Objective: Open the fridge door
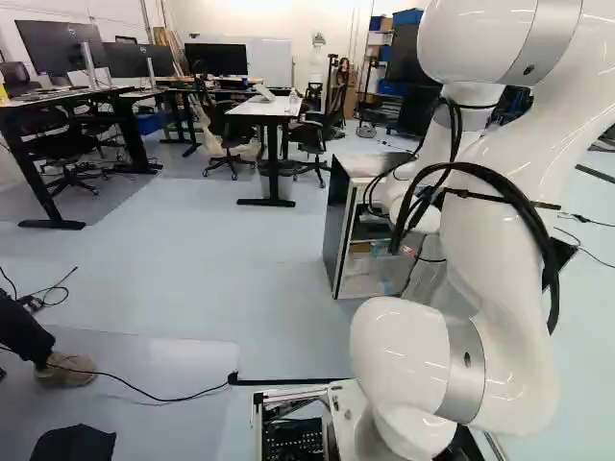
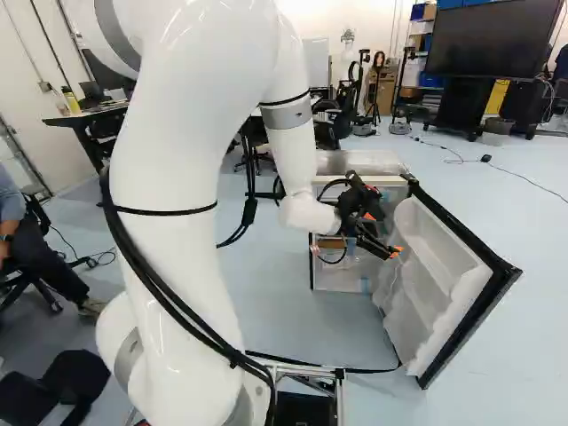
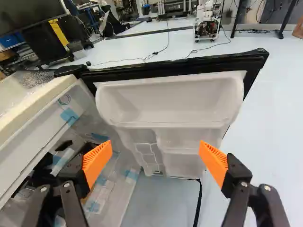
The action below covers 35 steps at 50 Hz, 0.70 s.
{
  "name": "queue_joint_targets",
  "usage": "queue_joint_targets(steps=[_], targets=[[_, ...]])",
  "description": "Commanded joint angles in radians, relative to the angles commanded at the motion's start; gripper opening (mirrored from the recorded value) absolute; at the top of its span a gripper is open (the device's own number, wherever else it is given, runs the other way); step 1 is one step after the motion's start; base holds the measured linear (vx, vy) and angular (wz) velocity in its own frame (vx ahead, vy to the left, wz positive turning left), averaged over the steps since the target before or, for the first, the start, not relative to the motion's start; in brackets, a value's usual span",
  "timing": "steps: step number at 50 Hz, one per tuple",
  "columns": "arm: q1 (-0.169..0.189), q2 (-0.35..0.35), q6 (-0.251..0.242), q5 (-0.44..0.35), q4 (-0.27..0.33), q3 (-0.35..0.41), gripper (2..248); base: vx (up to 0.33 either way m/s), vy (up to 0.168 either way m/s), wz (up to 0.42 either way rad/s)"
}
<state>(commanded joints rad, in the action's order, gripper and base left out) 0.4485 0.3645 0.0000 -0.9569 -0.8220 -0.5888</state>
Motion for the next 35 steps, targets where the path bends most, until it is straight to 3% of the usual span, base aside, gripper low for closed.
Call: queue_joint_targets(steps=[35], targets=[[-0.062,-0.088,0.0,0.012,0.113,0.069,247,0.0,0.0,0.0]])
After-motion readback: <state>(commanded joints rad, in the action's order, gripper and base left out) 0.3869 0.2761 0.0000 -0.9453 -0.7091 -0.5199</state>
